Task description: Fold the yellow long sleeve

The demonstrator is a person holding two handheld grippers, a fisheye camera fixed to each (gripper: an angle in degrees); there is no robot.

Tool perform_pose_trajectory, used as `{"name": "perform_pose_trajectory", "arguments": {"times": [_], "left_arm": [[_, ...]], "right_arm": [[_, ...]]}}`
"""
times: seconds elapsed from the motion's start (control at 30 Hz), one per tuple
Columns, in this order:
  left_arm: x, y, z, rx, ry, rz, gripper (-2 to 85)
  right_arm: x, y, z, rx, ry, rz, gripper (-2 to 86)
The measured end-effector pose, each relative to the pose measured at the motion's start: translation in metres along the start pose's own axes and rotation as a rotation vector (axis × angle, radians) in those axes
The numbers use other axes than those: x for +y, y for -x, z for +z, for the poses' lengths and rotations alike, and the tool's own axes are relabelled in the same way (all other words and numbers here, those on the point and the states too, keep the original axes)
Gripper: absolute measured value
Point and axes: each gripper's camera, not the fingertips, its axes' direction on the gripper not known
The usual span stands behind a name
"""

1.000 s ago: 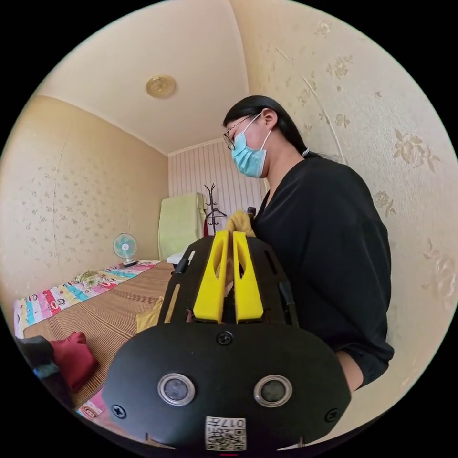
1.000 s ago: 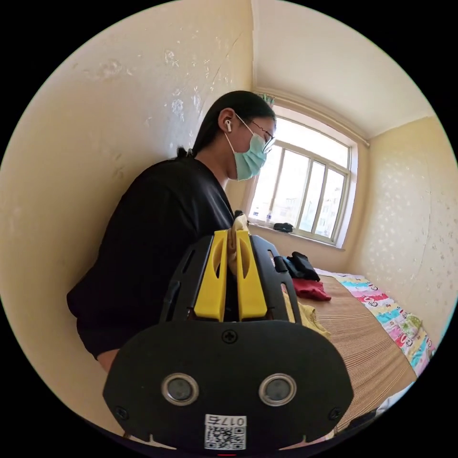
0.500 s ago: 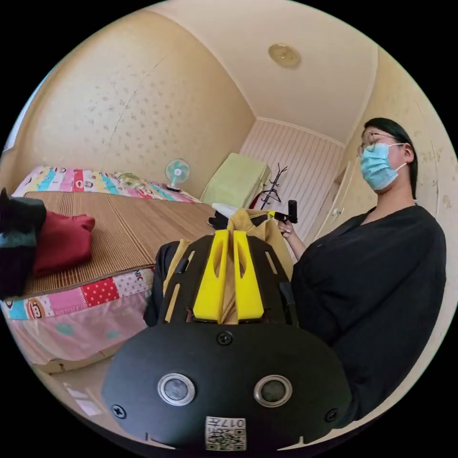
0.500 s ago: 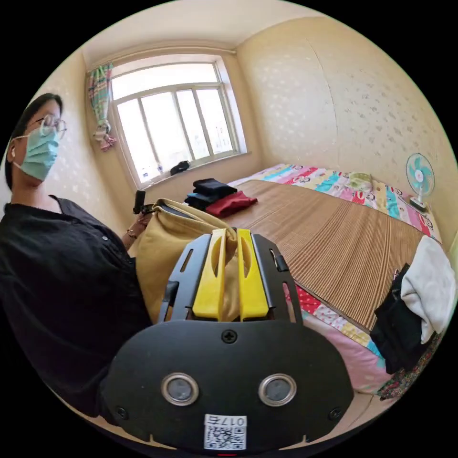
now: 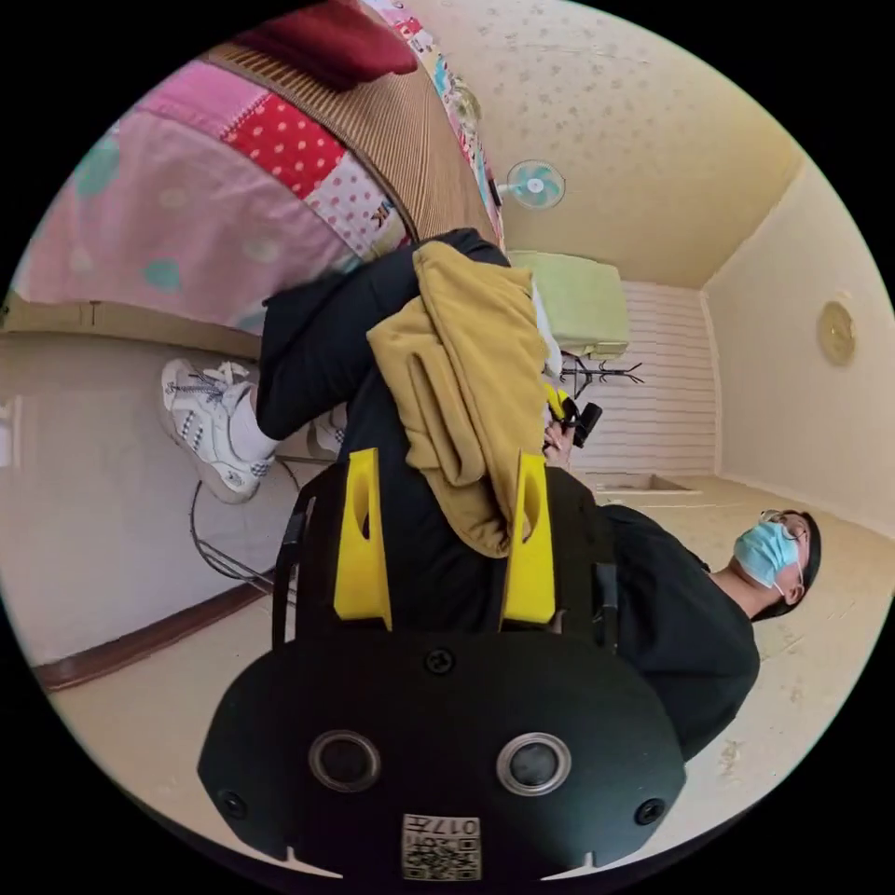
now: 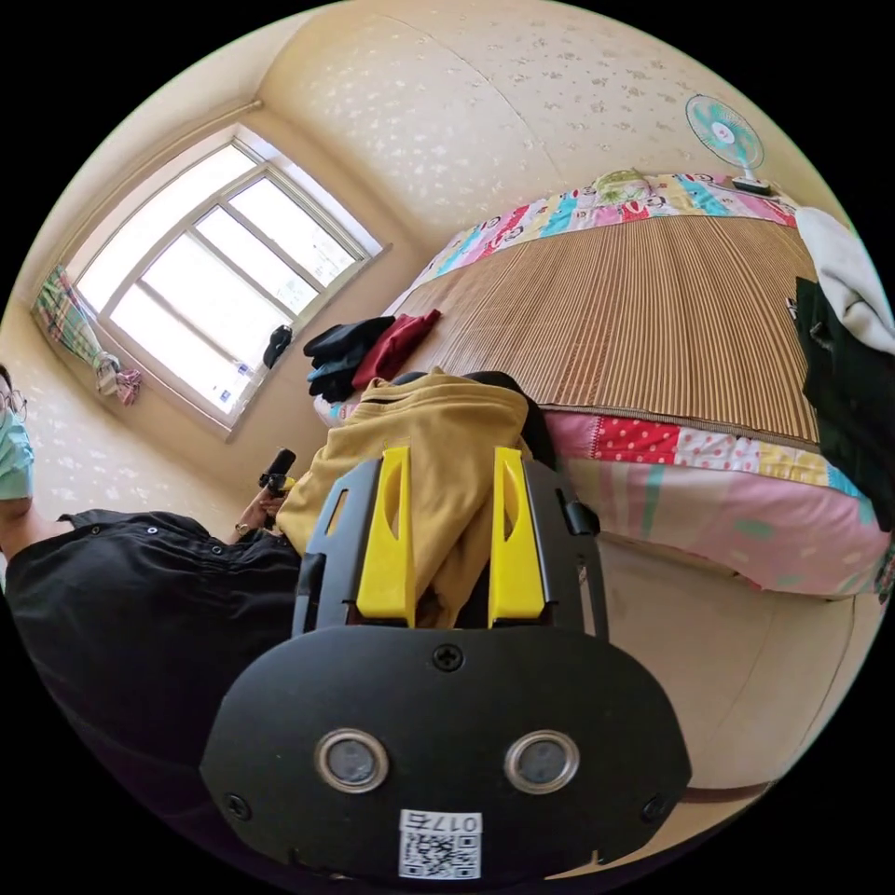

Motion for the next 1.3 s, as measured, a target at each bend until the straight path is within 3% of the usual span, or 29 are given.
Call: {"name": "perform_pose_trajectory", "arguments": {"times": [0.17,0.33,0.5,0.67,0.73,0.83,0.93,1.07,1.3], "left_arm": [[-0.015,0.006,0.021,0.063,0.072,-0.016,20.2],[-0.015,-0.031,-0.002,0.087,-0.024,0.088,6.5],[-0.037,-0.148,-0.01,-0.105,-0.086,0.337,5.4],[-0.093,-0.29,0.09,-0.284,0.058,0.666,5.2],[-0.115,-0.329,0.177,-0.302,0.193,0.772,5.2],[-0.114,-0.337,0.285,-0.363,0.413,0.81,6.7],[-0.093,-0.327,0.321,-0.295,0.463,0.853,9.5],[-0.085,-0.305,0.296,-0.209,0.347,0.79,9.3],[-0.082,-0.227,0.282,-0.643,0.134,0.441,17.0]], "right_arm": [[0.004,-0.018,-0.004,-0.126,-0.07,0.04,12.6],[0.004,-0.024,-0.02,-0.136,-0.103,0.047,12.3],[0.012,-0.031,-0.037,-0.099,-0.107,0.065,12.1],[0.021,-0.045,-0.049,-0.119,-0.137,0.111,12.1],[0.025,-0.053,-0.054,-0.132,-0.148,0.14,12.1],[0.036,-0.067,-0.069,-0.141,-0.172,0.197,12.4],[0.052,-0.081,-0.093,-0.154,-0.205,0.246,13.2],[0.063,-0.087,-0.107,-0.224,-0.144,0.243,15.4],[0.077,-0.091,-0.095,-0.305,-0.063,0.32,21.8]]}}
